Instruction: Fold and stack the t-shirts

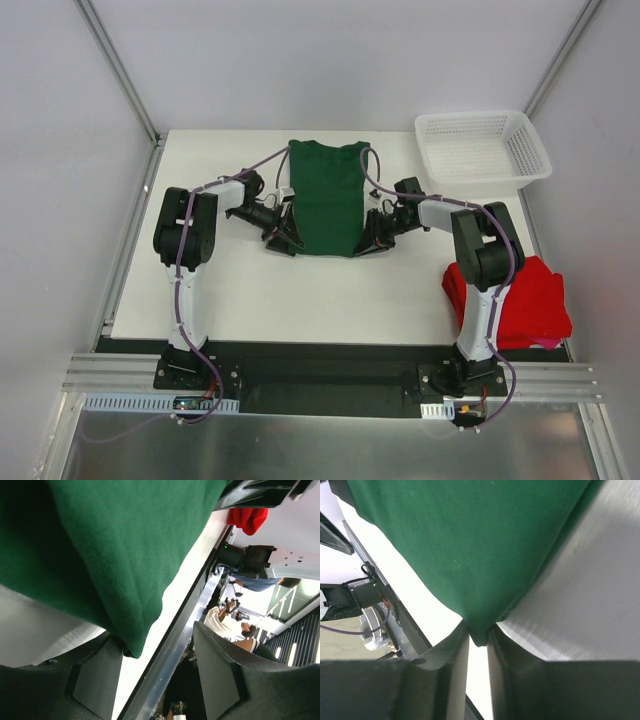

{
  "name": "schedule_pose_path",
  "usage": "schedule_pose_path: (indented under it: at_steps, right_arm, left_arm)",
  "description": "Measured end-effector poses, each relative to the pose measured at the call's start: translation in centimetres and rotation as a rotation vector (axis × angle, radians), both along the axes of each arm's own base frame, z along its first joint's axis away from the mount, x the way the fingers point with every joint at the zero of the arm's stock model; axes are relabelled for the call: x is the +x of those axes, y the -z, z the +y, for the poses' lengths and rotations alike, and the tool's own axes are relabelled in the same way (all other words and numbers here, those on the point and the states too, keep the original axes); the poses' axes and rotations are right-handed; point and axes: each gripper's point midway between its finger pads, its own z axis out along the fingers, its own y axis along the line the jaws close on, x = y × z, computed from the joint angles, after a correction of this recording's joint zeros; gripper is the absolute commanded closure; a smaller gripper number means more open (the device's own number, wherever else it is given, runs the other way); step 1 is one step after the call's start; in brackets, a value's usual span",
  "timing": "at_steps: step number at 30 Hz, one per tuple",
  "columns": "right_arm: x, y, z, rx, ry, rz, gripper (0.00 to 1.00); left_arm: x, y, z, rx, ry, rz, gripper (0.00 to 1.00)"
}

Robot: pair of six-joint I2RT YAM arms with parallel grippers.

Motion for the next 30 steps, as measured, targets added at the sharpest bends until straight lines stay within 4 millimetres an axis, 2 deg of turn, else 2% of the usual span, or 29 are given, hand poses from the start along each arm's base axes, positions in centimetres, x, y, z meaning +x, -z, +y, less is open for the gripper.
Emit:
schedule_pose_path:
  at_steps: [4, 5, 6, 8, 9, 11, 14, 15, 30]
  right_arm:
    - [0.45, -0.34, 0.08, 0.004, 0.005, -0.008, 0.84]
    - [0.53, -0.40, 0.11, 0.005, 0.006, -0.011, 0.88]
    - [0.55, -0.42, 0.12, 0.005, 0.006, -0.011, 0.92]
    - [0.58, -0.46, 0.13, 0.006, 0.007, -0.010, 0.93]
    - [0.58, -0.47, 0.13, 0.006, 0.008, -0.010, 0.93]
    - [0.59, -0.48, 0.14, 0.006, 0.008, -0.010, 0.93]
    - [0.59, -0.48, 0.14, 0.006, 0.008, -0.010, 0.95]
    - [0.59, -0.47, 0.13, 0.006, 0.007, -0.010, 0.99]
    - [0.30, -0.57, -0.56, -0.007, 0.001, 0.005, 0.99]
  left_arm:
    - [-0.26, 0.33, 0.19, 0.020, 0.004, 0.009, 0.53]
    - [-0.28, 0.34, 0.22, 0.020, 0.005, 0.009, 0.59]
    - [-0.31, 0.35, 0.23, 0.020, 0.006, 0.008, 0.70]
    - [-0.41, 0.36, 0.26, 0.020, 0.009, 0.011, 0.82]
    - [-0.44, 0.38, 0.28, 0.021, 0.010, 0.011, 0.92]
    - [-0.44, 0.38, 0.30, 0.021, 0.014, 0.008, 1.00]
    - [-0.07, 0.41, 0.28, 0.024, 0.018, -0.007, 1.00]
    - [0.05, 0.42, 0.27, 0.024, 0.019, -0.010, 1.00]
    - [-0.01, 0.61, 0.37, 0.035, 0.020, -0.007, 1.00]
